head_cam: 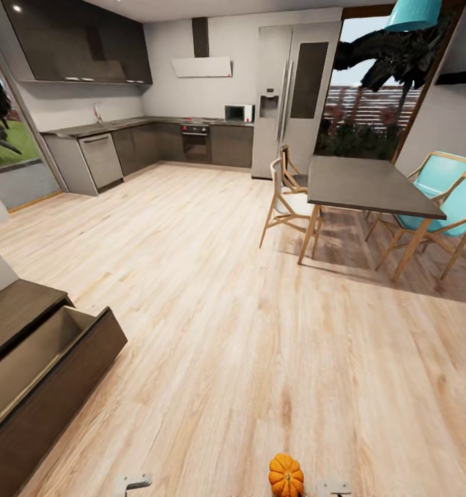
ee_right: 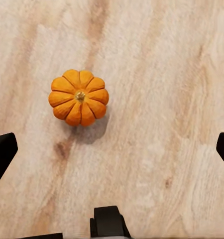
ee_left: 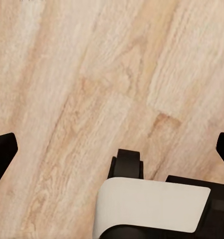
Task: Place each of the two pumpkins and all three candles from the living room inside a cabinet in the living room (use any cabinet), then make sure every cabinet is closed, and position the cauldron so it is next to a table in the living room.
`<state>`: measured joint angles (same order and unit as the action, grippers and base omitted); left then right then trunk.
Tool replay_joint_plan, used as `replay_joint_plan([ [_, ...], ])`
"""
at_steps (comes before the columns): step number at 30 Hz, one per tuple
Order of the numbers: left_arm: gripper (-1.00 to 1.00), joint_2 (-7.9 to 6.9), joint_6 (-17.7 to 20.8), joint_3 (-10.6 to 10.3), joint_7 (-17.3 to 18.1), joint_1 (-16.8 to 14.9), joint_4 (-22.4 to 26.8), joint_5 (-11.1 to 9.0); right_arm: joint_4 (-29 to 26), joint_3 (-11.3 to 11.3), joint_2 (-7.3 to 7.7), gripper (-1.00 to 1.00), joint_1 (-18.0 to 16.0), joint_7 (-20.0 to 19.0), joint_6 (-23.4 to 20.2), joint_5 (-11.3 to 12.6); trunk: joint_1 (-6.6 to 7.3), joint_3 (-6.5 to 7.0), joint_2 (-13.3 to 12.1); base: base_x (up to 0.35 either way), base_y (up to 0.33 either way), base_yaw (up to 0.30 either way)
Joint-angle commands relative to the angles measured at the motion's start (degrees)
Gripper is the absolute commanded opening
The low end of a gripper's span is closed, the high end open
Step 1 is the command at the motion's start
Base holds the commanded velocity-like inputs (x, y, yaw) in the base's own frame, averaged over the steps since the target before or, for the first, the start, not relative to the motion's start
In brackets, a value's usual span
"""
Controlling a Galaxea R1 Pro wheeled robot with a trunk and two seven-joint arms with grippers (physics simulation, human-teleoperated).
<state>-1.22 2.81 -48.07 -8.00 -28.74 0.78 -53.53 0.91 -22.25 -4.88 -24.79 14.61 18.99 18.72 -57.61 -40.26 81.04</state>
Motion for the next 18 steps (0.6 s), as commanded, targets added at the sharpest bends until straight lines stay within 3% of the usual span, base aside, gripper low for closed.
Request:
replay_joint_plan([
  [1, 1.00, 0.04, 0.0, 0.0, 0.0, 0.0, 0.0, 0.0, 0.0, 0.1, 0.02, 1.00, 0.0, 0.0, 0.0, 0.0, 0.00, -0.08, 0.0, 0.000, 0.000, -0.157],
  [18, 1.00, 0.53, 0.0, 0.0, -0.1, 0.0, 0.1, 0.0, 0.0, 0.2, 0.13, 1.00, 0.0, 0.1, 0.0, -0.1, 0.00, -1.41, 0.0, 0.000, 0.000, -0.157],
])
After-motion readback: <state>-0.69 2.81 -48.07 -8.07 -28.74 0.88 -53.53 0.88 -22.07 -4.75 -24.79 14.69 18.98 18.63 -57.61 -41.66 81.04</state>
